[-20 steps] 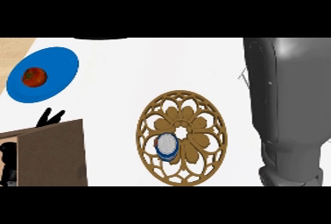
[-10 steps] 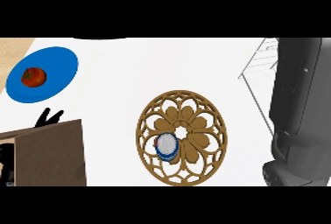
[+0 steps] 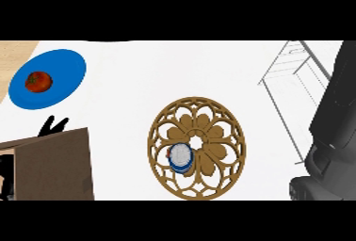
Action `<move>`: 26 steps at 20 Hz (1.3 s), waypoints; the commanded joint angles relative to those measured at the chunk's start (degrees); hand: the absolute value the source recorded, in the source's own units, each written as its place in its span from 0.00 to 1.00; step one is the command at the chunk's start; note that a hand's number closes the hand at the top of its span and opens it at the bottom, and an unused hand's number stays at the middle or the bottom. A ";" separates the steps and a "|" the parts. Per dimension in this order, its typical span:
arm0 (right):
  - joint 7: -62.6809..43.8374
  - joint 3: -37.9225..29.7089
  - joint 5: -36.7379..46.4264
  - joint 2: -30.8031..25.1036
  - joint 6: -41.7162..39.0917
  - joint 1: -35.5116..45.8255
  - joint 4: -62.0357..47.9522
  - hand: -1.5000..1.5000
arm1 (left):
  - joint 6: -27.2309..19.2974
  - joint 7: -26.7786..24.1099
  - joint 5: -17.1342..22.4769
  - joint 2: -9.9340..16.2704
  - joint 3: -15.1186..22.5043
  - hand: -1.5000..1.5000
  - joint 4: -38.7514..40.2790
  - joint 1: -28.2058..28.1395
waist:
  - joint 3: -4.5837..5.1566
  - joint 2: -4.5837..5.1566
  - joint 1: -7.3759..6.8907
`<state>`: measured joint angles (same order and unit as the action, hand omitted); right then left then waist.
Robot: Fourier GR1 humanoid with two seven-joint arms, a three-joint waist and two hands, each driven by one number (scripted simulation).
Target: Pick the cupcake from the placemat and place it in the tiered shelf
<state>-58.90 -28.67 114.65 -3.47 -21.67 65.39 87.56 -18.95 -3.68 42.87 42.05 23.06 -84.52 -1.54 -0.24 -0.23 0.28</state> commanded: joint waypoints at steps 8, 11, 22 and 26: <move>-6.11 -8.33 -1.34 -2.75 5.40 -3.90 1.61 0.00 | -2.14 -2.67 -6.21 0.65 -0.08 0.50 3.11 2.15 | 0.25 0.40 -0.53; -2.47 -7.16 -1.49 -0.14 0.32 -9.88 6.17 0.00 | -0.34 -4.16 -6.37 -0.89 0.21 0.50 5.79 1.14 | 0.28 0.16 0.16; 0.05 -9.86 -9.39 -2.65 8.86 -7.93 12.07 0.00 | 1.24 -3.18 -4.49 2.62 -2.42 0.50 5.26 1.16 | 0.25 0.09 -0.40; -2.83 -9.09 -12.32 3.25 15.79 -9.82 15.27 0.00 | 0.27 -2.91 -5.17 0.89 -1.13 0.50 5.27 1.60 | 0.24 0.29 -0.62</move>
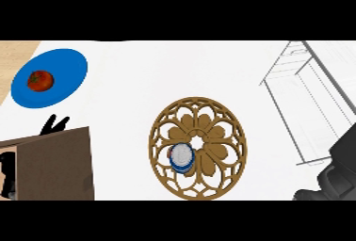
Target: Pick the cupcake from the placemat and place it in the tiered shelf
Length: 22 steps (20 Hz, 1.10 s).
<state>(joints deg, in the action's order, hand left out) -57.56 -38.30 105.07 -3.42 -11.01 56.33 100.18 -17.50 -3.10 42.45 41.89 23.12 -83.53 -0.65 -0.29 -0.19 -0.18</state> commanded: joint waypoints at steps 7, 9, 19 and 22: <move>-3.49 4.81 -2.91 3.24 2.96 2.27 16.15 0.00 | -2.31 -1.90 -4.31 1.39 -1.27 0.50 3.84 2.29 | 0.34 -0.04 0.65; -4.47 7.90 -1.00 3.39 -3.56 2.92 22.71 0.00 | -1.24 -2.25 -3.29 2.23 -2.37 0.50 4.40 1.43 | 0.40 -0.32 1.01; -4.04 18.34 17.42 3.42 -26.70 10.24 39.96 0.00 | -2.06 -3.30 -2.45 3.16 -2.40 0.50 3.58 -2.18 | 0.71 -1.81 2.94; -4.43 19.98 19.86 3.39 -30.98 12.24 40.74 0.00 | -3.82 -2.15 -2.52 3.77 -1.98 0.50 1.43 -2.47 | 0.74 -2.40 3.61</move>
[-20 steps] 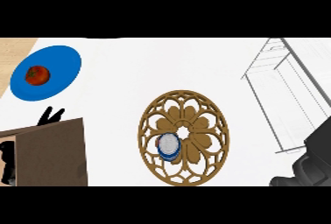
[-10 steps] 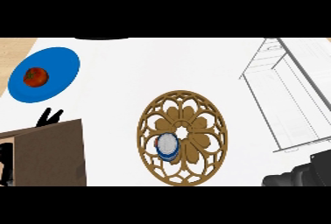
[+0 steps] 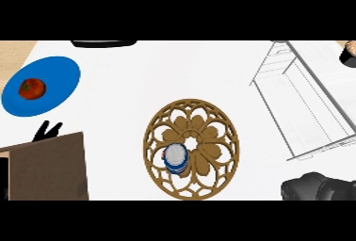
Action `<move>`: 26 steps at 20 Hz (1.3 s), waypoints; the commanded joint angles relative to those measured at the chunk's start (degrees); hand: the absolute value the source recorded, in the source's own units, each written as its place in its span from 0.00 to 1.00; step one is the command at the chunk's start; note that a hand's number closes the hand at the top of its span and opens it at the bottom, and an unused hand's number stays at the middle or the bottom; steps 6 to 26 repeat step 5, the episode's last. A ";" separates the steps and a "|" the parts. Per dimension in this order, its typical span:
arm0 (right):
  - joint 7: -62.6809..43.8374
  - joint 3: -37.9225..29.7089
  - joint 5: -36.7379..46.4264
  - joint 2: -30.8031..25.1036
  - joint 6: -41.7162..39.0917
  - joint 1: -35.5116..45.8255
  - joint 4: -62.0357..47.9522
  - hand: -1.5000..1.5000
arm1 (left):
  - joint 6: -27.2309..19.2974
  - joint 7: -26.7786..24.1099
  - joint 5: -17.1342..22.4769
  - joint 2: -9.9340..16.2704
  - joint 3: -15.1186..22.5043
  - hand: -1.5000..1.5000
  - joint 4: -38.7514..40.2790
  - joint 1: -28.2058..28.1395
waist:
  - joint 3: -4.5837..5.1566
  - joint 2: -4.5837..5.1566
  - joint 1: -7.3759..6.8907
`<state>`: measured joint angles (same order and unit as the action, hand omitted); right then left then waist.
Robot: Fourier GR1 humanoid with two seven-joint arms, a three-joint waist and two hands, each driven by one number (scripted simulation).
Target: Pick the cupcake from the placemat and place it in the tiered shelf
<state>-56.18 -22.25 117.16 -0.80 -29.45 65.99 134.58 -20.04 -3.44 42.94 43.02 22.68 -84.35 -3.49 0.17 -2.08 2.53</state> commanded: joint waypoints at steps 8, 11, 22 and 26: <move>-3.89 6.08 8.16 0.51 -17.97 7.26 7.03 0.00 | -1.51 -1.54 -1.72 3.05 -2.11 0.50 2.41 -1.31 | 0.39 -1.85 3.09; -3.89 6.08 8.16 0.51 -17.97 7.26 7.03 0.00 | -1.51 -1.54 -1.72 3.05 -2.11 0.50 2.41 -1.31 | 0.39 -1.85 3.09; -3.89 6.08 8.16 0.51 -17.97 7.26 7.03 0.00 | -1.51 -1.54 -1.72 3.05 -2.11 0.50 2.41 -1.31 | 0.39 -1.85 3.09; -3.89 6.08 8.16 0.51 -17.97 7.26 7.03 0.00 | -1.51 -1.54 -1.72 3.05 -2.11 0.50 2.41 -1.31 | 0.39 -1.85 3.09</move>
